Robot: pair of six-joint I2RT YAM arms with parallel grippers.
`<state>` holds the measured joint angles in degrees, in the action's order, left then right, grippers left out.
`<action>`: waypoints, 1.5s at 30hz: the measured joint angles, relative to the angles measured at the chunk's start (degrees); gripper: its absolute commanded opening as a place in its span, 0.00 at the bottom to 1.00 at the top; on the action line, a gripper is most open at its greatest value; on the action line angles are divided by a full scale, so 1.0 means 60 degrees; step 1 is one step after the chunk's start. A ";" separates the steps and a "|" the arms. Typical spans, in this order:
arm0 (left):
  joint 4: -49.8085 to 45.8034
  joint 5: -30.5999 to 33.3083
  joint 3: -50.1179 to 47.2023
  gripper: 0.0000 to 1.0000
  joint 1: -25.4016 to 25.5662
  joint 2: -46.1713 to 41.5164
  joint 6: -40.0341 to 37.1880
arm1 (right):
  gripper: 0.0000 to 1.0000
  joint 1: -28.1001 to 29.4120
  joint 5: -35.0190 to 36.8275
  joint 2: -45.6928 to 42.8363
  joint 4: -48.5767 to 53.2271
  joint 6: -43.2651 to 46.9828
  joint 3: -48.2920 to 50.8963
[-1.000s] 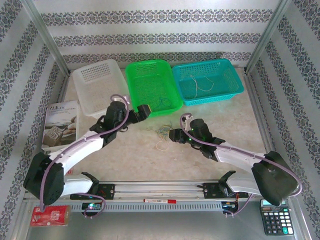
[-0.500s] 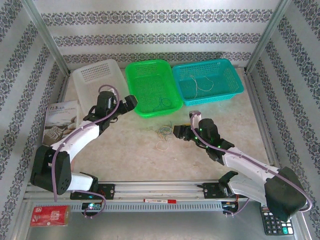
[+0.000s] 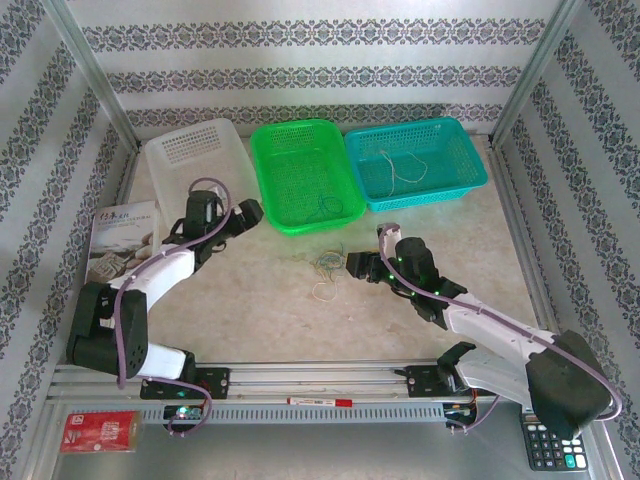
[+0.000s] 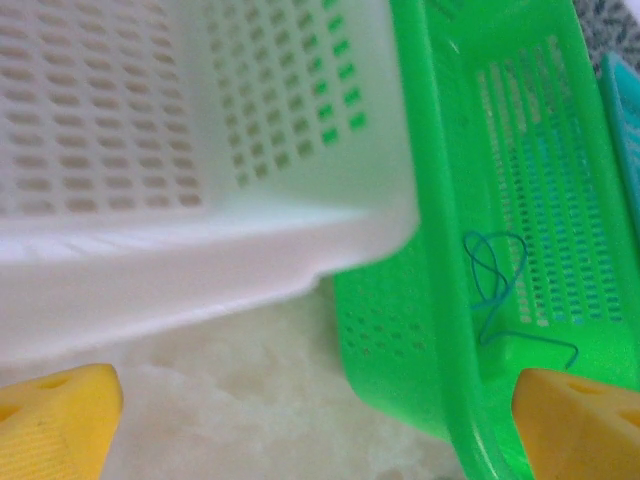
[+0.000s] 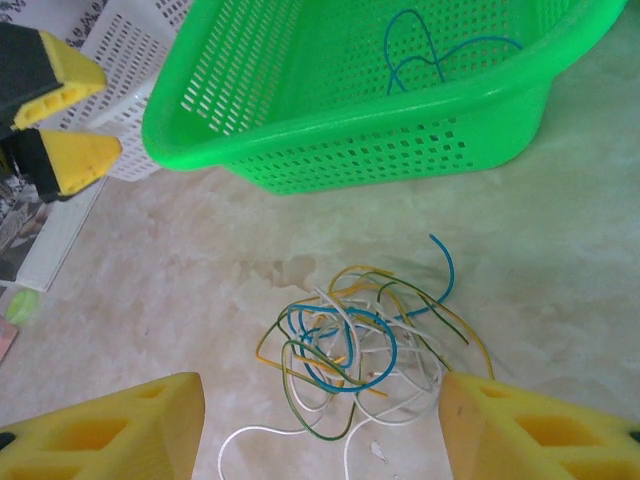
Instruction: Untangle the cables
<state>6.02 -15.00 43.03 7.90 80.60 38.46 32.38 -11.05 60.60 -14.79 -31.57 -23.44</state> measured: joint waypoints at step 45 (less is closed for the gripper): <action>-0.0466 0.0182 -0.1716 0.79 0.4881 -0.1745 -0.0055 | 0.63 -0.3756 -0.2324 -0.1723 0.2951 -0.0459 -0.2932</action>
<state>3.22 -13.91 32.73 37.19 70.13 38.13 9.85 -24.99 50.26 2.92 -34.33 -41.04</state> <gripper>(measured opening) 0.833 0.634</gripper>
